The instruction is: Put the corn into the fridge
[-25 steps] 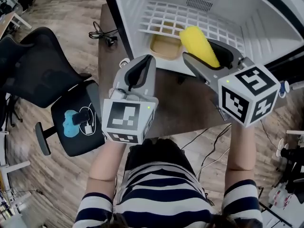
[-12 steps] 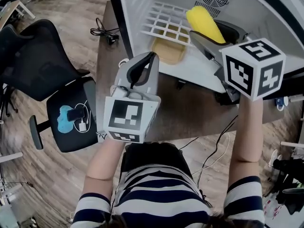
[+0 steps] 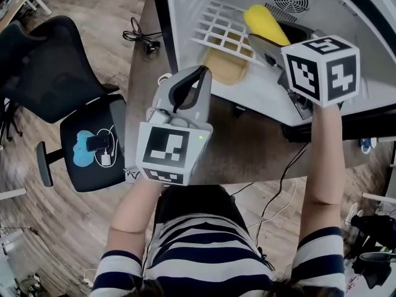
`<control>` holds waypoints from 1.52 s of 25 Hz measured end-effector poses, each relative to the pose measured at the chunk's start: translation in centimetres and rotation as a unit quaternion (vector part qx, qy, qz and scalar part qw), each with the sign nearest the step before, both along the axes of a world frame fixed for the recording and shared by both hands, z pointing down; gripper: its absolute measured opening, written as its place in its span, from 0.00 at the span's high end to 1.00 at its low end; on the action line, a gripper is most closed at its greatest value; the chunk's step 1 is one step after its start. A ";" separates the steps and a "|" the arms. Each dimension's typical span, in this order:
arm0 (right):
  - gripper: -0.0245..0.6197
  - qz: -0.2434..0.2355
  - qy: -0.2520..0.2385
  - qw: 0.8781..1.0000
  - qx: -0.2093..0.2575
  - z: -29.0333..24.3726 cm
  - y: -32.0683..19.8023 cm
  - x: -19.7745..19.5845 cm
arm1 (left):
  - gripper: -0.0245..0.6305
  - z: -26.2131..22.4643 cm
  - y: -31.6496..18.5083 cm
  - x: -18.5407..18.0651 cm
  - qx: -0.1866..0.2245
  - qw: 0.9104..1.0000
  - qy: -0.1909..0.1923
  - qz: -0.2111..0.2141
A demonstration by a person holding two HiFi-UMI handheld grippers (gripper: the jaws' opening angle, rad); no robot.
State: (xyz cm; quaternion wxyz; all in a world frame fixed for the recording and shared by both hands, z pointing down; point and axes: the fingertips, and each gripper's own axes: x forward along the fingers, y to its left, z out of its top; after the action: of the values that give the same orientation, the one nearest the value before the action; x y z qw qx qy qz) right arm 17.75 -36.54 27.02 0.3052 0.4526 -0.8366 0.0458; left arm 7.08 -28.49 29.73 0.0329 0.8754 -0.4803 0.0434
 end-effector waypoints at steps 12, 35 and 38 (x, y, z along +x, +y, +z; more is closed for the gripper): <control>0.56 -0.020 0.020 0.999 -0.028 2.5 -1.1 -0.6 | 0.96 0.7 -0.4 -0.9 -0.006 1.000 0.003 -0.013; 0.54 -0.012 0.046 0.999 0.019 2.1 -1.2 -0.6 | 0.96 0.7 -0.2 -1.3 -0.006 1.000 0.002 -0.010; 0.54 -0.008 0.041 0.999 0.023 1.9 -1.1 -0.7 | 0.96 0.7 -0.2 -1.5 -0.006 1.000 0.002 -0.009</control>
State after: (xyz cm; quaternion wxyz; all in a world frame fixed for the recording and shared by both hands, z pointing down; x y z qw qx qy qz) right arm 17.09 -37.60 28.90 0.3294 0.4544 -0.8277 0.0050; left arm 5.57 -28.64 30.41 0.0392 0.8710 -0.4877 0.0442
